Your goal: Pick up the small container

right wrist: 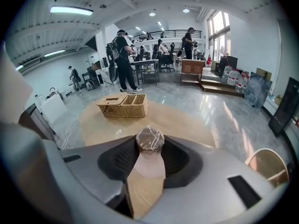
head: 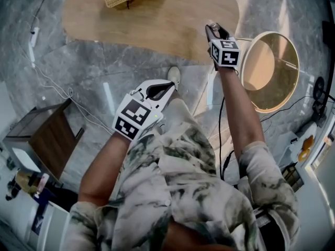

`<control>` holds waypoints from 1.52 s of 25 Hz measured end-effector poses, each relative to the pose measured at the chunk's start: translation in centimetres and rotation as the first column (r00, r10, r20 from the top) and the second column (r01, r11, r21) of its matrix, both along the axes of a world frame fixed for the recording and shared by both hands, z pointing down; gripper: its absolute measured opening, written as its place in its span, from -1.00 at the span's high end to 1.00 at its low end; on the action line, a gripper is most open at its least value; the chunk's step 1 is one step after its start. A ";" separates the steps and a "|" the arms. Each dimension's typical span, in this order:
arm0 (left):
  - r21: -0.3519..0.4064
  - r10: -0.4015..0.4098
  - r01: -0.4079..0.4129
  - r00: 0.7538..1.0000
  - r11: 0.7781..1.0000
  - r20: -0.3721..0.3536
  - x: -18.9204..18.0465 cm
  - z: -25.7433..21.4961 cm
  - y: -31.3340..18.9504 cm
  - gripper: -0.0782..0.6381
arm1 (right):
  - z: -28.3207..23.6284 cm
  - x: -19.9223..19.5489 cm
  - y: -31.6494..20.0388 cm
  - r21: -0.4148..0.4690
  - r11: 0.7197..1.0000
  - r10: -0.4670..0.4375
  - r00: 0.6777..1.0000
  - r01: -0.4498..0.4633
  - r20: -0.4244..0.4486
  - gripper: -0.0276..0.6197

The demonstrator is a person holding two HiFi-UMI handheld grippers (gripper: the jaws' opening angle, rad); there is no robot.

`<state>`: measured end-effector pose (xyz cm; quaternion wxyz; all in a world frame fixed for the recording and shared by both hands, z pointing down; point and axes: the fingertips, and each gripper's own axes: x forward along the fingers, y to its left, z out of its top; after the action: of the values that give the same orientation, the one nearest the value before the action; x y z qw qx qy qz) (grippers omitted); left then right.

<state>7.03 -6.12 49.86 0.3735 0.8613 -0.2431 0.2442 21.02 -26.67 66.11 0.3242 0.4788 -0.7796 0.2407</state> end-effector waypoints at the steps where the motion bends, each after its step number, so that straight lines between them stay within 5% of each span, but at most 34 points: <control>1: 0.003 0.000 0.000 1.000 1.000 -0.003 -0.1 -0.2 0.2 0.72 | -0.6 -0.1 0.2 0.003 1.000 -0.004 1.000 0.004 -0.001 0.42; 38: 0.055 0.091 -0.089 0.995 0.995 -0.035 -2.4 -6.4 6.7 0.72 | -20.0 -6.3 8.0 0.071 0.985 -0.161 0.986 0.158 0.046 0.42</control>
<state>4.67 0.60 43.48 0.3434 0.8854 -0.2036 0.2379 14.73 -18.63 46.10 0.3061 0.4191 -0.8310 0.2001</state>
